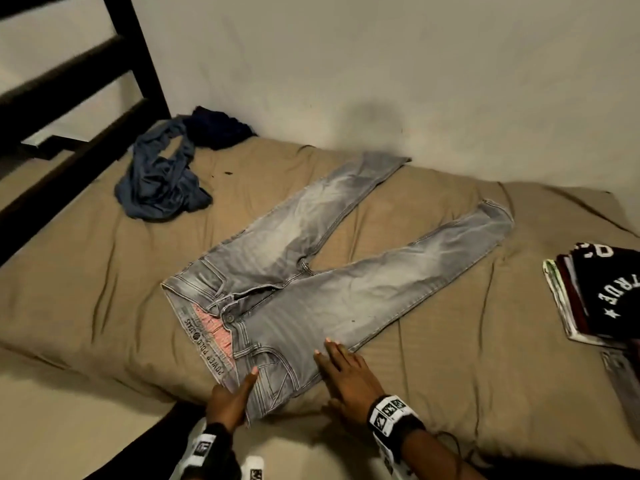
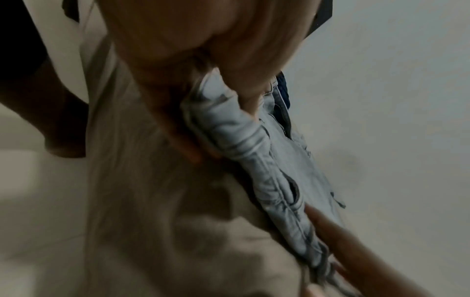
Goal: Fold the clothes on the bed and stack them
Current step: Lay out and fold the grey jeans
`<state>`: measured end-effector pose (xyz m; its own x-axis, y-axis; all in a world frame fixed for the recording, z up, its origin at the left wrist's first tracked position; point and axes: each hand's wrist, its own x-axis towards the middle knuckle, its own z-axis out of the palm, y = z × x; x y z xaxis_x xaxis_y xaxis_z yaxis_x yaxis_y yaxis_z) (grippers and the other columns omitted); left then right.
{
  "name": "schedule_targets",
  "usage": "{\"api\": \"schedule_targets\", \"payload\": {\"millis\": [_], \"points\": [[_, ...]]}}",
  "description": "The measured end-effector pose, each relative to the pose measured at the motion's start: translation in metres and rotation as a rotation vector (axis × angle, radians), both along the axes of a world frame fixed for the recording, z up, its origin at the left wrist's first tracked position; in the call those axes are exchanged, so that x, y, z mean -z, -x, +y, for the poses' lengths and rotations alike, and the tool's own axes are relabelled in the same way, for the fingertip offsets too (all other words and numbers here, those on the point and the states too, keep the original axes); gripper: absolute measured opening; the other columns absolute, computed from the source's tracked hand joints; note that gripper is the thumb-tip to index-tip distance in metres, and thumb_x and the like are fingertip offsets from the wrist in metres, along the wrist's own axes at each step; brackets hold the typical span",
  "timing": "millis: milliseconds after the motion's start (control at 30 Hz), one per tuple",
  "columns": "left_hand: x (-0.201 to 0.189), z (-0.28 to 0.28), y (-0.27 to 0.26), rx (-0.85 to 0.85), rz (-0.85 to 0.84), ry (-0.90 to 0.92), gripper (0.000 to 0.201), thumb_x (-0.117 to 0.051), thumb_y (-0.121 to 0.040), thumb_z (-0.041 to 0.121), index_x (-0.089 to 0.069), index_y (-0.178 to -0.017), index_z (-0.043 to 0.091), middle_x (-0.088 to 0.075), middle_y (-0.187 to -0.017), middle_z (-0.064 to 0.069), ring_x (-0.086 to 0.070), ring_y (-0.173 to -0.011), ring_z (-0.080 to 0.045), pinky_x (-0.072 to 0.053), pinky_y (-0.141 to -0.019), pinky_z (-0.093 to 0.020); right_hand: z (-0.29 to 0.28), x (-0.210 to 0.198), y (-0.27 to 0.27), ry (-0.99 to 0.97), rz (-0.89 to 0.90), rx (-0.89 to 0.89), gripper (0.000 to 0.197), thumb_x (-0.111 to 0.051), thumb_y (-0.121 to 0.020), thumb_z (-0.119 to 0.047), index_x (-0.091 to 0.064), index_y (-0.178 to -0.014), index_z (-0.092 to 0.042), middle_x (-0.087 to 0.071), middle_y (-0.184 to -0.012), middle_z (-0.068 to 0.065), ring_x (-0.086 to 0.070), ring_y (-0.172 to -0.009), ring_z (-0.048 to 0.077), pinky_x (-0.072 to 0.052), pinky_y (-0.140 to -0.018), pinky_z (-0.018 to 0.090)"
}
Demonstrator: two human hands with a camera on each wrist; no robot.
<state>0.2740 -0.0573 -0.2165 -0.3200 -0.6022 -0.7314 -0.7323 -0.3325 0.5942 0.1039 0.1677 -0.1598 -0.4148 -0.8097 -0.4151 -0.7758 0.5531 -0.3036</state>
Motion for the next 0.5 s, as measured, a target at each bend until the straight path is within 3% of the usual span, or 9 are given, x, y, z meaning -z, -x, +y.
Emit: {"api": "schedule_targets", "payload": {"millis": [67, 133, 200, 267, 333, 400, 433, 467, 500], "points": [[-0.009, 0.016, 0.01, -0.051, -0.033, 0.117, 0.081, -0.076, -0.077, 0.064, -0.064, -0.119, -0.004, -0.068, -0.118, -0.03, -0.064, -0.111, -0.044, -0.052, -0.092, -0.045, -0.005, 0.01, 0.002, -0.042, 0.012, -0.05, 0.094, -0.052, -0.089, -0.064, -0.003, -0.161, -0.03, 0.003, -0.169, 0.01, -0.002, -0.155, 0.032, -0.007, -0.123, 0.054], [-0.021, 0.017, 0.012, -0.097, -0.021, 0.2, 0.063, -0.076, -0.087, 0.046, -0.064, -0.115, -0.009, -0.066, -0.117, -0.035, -0.062, -0.113, -0.049, -0.049, -0.091, -0.047, -0.009, 0.015, 0.001, -0.099, 0.046, -0.085, 0.089, -0.039, -0.091, -0.073, -0.005, -0.161, -0.031, 0.001, -0.169, 0.011, -0.004, -0.155, 0.034, -0.007, -0.122, 0.059], [-0.029, 0.01, 0.001, -0.083, -0.044, 0.285, 0.055, -0.075, -0.09, 0.036, -0.061, -0.113, -0.011, -0.064, -0.117, -0.038, -0.061, -0.112, -0.052, -0.048, -0.09, -0.049, -0.012, 0.019, -0.006, -0.08, 0.08, -0.107, 0.083, -0.034, -0.094, -0.071, -0.004, -0.161, -0.033, -0.002, -0.169, 0.01, -0.005, -0.156, 0.032, 0.0, -0.122, 0.059], [-0.028, 0.003, -0.016, -0.08, -0.064, 0.314, 0.058, -0.074, -0.09, 0.043, -0.063, -0.117, -0.007, -0.065, -0.118, -0.035, -0.062, -0.112, -0.049, -0.05, -0.091, -0.048, -0.014, 0.022, -0.017, -0.04, 0.096, -0.147, 0.081, -0.036, -0.096, -0.068, -0.003, -0.16, -0.033, -0.005, -0.169, 0.009, -0.007, -0.155, 0.031, 0.002, -0.12, 0.057], [-0.024, 0.0, -0.031, -0.068, -0.044, 0.332, 0.069, -0.071, -0.087, 0.058, -0.064, -0.122, 0.0, -0.068, -0.119, -0.03, -0.065, -0.112, -0.043, -0.052, -0.093, -0.046, -0.01, 0.028, -0.03, -0.063, 0.093, -0.177, 0.081, -0.039, -0.094, -0.07, -0.014, -0.16, -0.03, -0.018, -0.167, 0.01, -0.021, -0.152, 0.032, -0.018, -0.119, 0.059], [-0.017, 0.0, -0.039, 0.059, -0.132, 0.377, 0.091, -0.054, -0.08, 0.079, -0.062, -0.117, -0.004, -0.068, -0.114, -0.031, -0.067, -0.106, -0.044, -0.053, -0.088, -0.047, -0.007, 0.033, -0.038, -0.102, 0.058, -0.122, 0.077, -0.036, -0.094, -0.071, -0.027, -0.158, -0.028, -0.031, -0.163, 0.009, -0.036, -0.147, 0.03, -0.038, -0.111, 0.057], [-0.017, 0.002, -0.037, 0.152, -0.196, 0.444, 0.095, -0.047, -0.081, 0.081, -0.059, -0.113, -0.008, -0.066, -0.111, -0.035, -0.066, -0.103, -0.046, -0.054, -0.085, -0.048, -0.007, 0.036, -0.04, -0.08, 0.066, -0.121, 0.074, -0.034, -0.096, -0.069, -0.03, -0.157, -0.029, -0.032, -0.162, 0.008, -0.036, -0.147, 0.03, -0.039, -0.11, 0.057], [-0.018, 0.005, -0.032, 0.262, -0.242, 0.596, 0.088, -0.049, -0.088, 0.072, -0.055, -0.114, -0.011, -0.062, -0.112, -0.037, -0.062, -0.104, -0.05, -0.053, -0.084, -0.051, -0.007, 0.04, -0.039, -0.032, 0.075, -0.123, 0.07, -0.031, -0.098, -0.066, -0.028, -0.157, -0.029, -0.03, -0.163, 0.008, -0.033, -0.148, 0.03, -0.036, -0.113, 0.057], [-0.023, 0.01, -0.023, 0.378, -0.234, 0.793, 0.071, -0.054, -0.093, 0.051, -0.051, -0.12, -0.014, -0.055, -0.12, -0.04, -0.056, -0.111, -0.053, -0.05, -0.088, -0.056, -0.011, 0.039, -0.035, 0.019, 0.071, -0.11, 0.066, -0.03, -0.1, -0.062, -0.024, -0.158, -0.03, -0.024, -0.165, 0.007, -0.025, -0.152, 0.029, -0.028, -0.117, 0.057]]}}
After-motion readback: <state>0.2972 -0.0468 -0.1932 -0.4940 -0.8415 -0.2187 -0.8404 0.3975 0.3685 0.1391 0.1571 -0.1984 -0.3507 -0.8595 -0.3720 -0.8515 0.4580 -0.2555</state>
